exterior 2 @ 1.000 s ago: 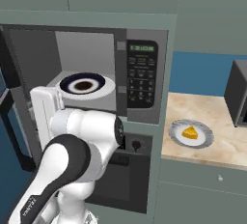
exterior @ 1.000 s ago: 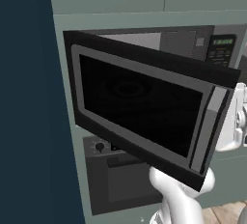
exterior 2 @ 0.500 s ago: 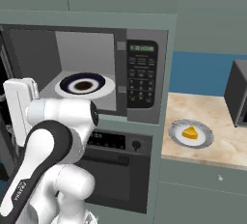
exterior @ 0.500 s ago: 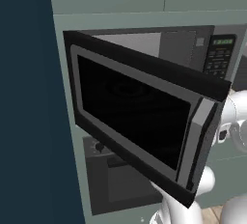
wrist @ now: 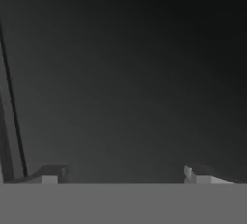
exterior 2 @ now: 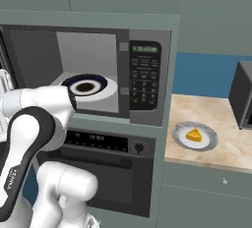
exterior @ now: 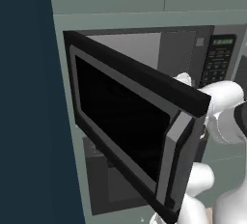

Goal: Pick the cheese from the counter and place it in the microwave. Then turn on the microwave.

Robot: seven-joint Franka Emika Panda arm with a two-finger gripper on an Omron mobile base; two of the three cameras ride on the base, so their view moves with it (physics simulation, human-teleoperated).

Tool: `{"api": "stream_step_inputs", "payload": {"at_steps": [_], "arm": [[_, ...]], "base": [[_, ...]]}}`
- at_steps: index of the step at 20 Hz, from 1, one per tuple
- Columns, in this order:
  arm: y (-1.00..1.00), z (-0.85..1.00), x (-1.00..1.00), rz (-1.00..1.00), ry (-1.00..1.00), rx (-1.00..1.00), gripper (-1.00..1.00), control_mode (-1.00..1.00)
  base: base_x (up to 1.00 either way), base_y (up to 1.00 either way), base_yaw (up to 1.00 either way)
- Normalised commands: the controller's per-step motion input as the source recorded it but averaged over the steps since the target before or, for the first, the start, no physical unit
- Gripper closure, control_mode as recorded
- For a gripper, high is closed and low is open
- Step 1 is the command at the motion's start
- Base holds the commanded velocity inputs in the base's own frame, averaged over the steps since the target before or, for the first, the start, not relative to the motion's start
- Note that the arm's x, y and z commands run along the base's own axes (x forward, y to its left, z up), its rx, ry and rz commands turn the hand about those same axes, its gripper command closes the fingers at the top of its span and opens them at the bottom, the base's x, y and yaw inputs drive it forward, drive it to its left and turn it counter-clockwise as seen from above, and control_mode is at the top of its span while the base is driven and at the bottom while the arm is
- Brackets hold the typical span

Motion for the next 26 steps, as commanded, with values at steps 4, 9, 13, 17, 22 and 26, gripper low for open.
{"api": "stream_step_inputs", "payload": {"at_steps": [4, 9, 13, 17, 22, 26], "arm": [[0.54, 0.00, -0.42, 0.06, 0.01, 0.07, -1.00, -1.00], [0.03, 0.00, -0.27, 0.00, 0.00, 0.00, -1.00, -1.00], [-0.45, 0.00, -0.04, -0.01, -0.09, -0.06, -1.00, -1.00], [-0.87, 0.00, 0.17, -0.09, -0.27, -0.18, -1.00, -1.00], [-0.96, 0.00, 0.17, -0.10, -0.30, -0.19, -1.00, -1.00], [-1.00, 0.00, 0.07, -0.09, -0.29, -0.21, -1.00, -1.00]], "base": [[0.00, 0.00, 0.00], [0.00, 0.00, 0.00], [0.00, 0.00, 0.00], [0.00, 0.00, 0.00], [0.00, 0.00, 0.00], [0.00, 0.00, 0.00]]}}
